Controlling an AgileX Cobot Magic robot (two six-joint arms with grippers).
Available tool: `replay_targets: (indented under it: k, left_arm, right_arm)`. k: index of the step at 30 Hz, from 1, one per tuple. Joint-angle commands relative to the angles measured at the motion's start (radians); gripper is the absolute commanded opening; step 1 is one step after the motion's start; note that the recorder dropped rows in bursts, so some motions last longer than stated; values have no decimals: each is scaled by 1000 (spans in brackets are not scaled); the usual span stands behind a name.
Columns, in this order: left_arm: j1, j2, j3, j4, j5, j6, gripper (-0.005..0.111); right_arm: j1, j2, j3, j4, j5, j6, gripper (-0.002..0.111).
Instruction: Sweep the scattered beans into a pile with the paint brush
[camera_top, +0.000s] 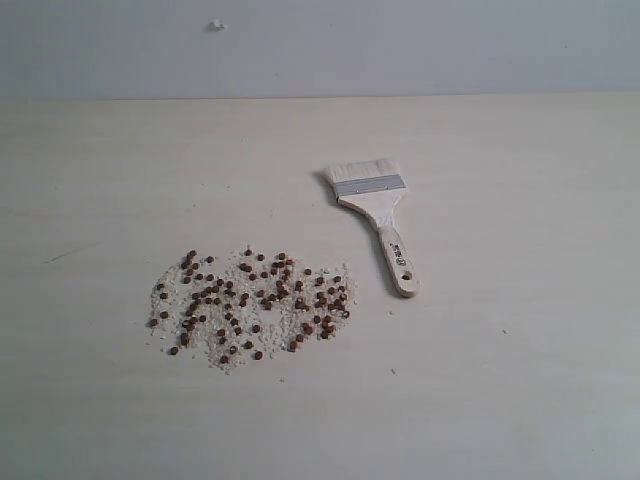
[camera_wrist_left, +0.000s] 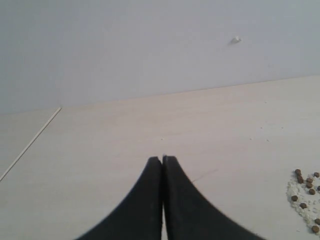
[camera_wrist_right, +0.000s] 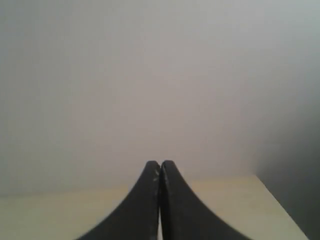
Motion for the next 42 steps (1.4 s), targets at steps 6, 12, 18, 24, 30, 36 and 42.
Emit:
replay_targets:
  k: [6,12,18,24,30,36,42]
  left_arm:
    - [1,-6,-1,-8,-3,2,0]
    - [1,-6,-1,-8,-3,2,0]
    - [1,-6,-1,-8,-3,2,0]
    - [1,-6,-1,-8,-3,2,0]
    - [1,-6,-1,-8,-3,2,0]
    - [1,-6,-1,-8,-3,2,0]
    - [1,-6,-1,-8,-3,2,0]
  right_arm:
    - [146,368,-118,205,502,-597,0]
    - [264,600,-378,737,904,-799,0]
    - [366,792,-566,1103,1138,-961,0]
    - [430,949,-595,1263,787,-948,0]
    - [430,1075,-600,1299,709,-1048,8]
    - [430,1153,-642,1290,709,-1082,35]
    - [430,1260,-776,1281,809,-1087,50]
